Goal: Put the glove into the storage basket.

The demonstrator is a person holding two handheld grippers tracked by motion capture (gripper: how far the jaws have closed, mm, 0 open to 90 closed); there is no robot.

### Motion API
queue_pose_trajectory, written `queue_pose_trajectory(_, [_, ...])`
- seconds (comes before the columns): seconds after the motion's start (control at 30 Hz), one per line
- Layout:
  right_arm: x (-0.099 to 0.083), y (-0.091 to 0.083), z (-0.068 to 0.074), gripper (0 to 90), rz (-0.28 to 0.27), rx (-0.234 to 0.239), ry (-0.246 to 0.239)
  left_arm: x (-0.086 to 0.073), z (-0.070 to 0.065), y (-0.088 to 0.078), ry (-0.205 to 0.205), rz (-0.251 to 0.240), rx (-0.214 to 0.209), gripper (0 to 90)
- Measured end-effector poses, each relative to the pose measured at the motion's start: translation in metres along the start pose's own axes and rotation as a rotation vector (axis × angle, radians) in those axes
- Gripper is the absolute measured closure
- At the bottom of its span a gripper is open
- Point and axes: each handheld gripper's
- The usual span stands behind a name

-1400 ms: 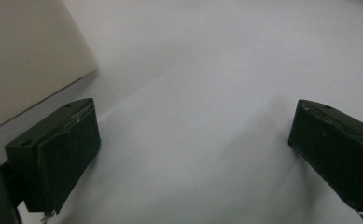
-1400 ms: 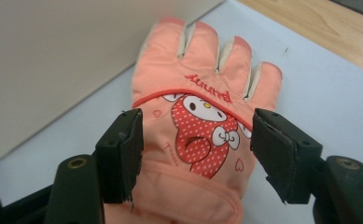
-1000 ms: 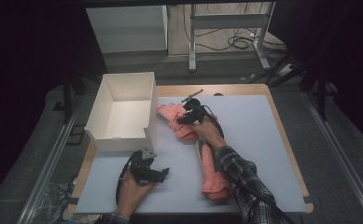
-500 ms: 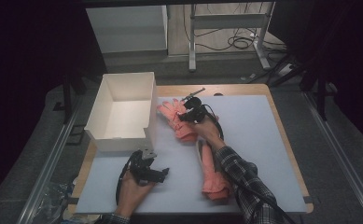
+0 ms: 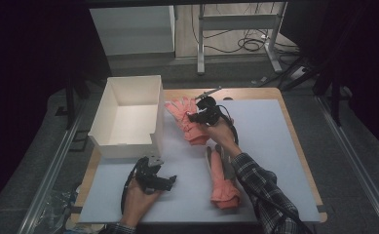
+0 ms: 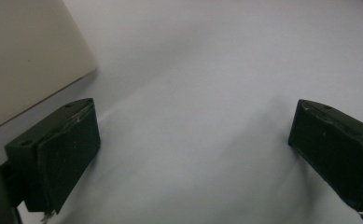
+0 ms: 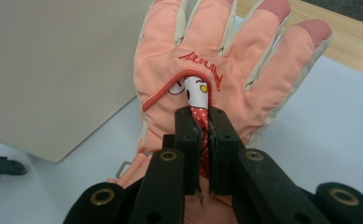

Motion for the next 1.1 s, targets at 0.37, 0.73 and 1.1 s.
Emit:
queue_pose_trajectory(0.37, [-0.007,-0.035,0.012,84.1,-0.043,0.017,0.031,0.000,0.000,0.000,0.001,-0.001,0.000,1.9])
queue_pose_trajectory(0.73, [-0.033,-0.074,0.025,84.1,-0.062,0.015,0.050,0.000,0.000,0.000,0.001,-0.001,-0.001,1.9])
queue_pose_trajectory(1.1, [-0.069,-0.111,0.043,84.0,-0.085,0.012,0.079,0.000,0.000,0.000,-0.001,-0.003,0.001,1.9])
Point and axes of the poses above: each handheld gripper's, and its own axes: y roughly forward along the jaws, x roughly out of its top, z roughly to its left, and after that the axes turned 10 degrees about x, right-handed
